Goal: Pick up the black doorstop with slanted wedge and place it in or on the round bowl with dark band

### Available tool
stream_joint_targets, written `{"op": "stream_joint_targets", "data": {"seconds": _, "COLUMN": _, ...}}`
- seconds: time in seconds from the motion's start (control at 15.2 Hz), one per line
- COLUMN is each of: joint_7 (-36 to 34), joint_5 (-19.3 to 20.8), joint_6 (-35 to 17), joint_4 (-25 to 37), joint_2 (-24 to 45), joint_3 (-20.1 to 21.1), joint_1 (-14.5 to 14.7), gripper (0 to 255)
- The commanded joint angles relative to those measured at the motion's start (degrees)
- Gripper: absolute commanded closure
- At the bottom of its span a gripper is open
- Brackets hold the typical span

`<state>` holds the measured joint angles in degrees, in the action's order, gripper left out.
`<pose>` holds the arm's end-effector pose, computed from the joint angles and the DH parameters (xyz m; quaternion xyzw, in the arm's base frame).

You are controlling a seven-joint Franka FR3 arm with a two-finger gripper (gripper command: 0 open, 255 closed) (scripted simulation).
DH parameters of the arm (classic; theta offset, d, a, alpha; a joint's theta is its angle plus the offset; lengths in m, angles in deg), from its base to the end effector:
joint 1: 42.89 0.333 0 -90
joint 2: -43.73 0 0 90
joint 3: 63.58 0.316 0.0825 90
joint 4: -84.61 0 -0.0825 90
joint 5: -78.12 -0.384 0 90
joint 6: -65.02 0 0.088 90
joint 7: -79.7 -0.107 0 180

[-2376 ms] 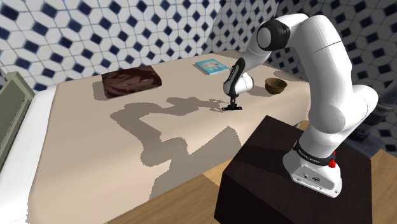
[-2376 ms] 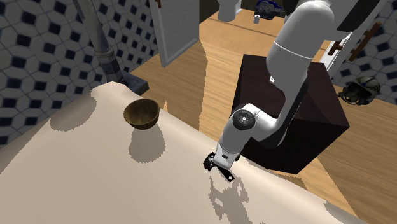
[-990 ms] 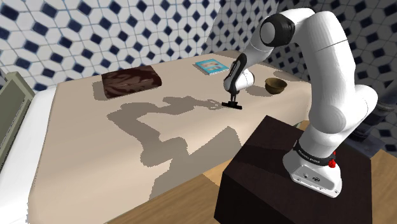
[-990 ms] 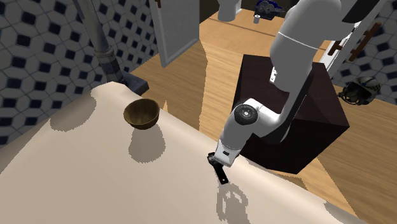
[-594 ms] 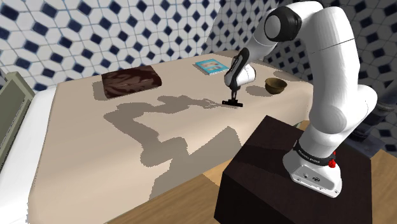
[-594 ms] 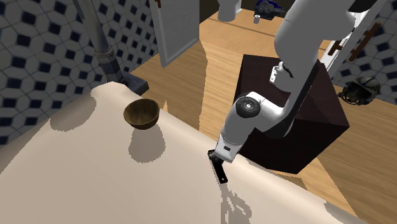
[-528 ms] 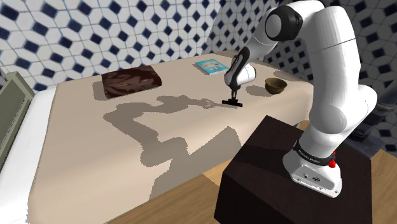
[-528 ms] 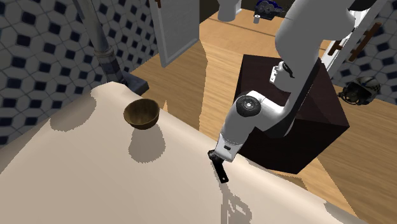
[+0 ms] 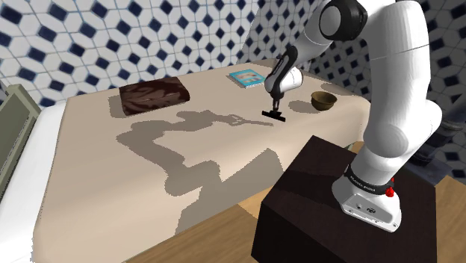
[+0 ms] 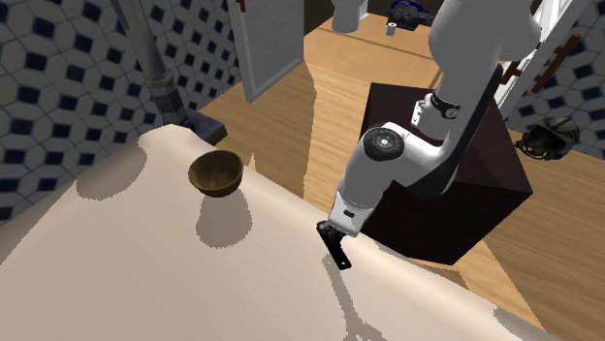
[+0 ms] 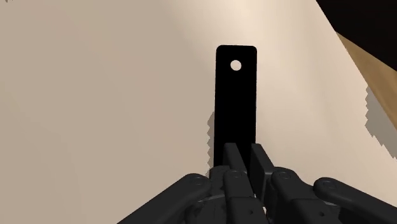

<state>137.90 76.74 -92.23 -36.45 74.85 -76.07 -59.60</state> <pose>0.5102 -0.2869 0.1683 0.9639 0.2567 0.0022 0.0712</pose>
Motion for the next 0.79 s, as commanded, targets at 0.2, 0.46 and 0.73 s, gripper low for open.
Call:
{"op": "stream_joint_targets", "data": {"seconds": 0.2, "joint_7": -0.3, "joint_5": 0.7, "joint_6": 2.8, "joint_4": -0.6, "joint_2": -3.4, "joint_3": -0.8, "joint_1": 0.7, "gripper": 255}}
{"op": "stream_joint_targets", "data": {"seconds": 0.46, "joint_7": -0.5, "joint_5": 1.4, "joint_6": 5.2, "joint_4": -0.9, "joint_2": -6.1, "joint_3": -1.4, "joint_1": 1.2, "gripper": 255}}
{"op": "stream_joint_targets", "data": {"seconds": 0.73, "joint_7": -0.7, "joint_5": 1.9, "joint_6": 7.1, "joint_4": -1.0, "joint_2": -8.2, "joint_3": -1.8, "joint_1": 1.5, "gripper": 255}}
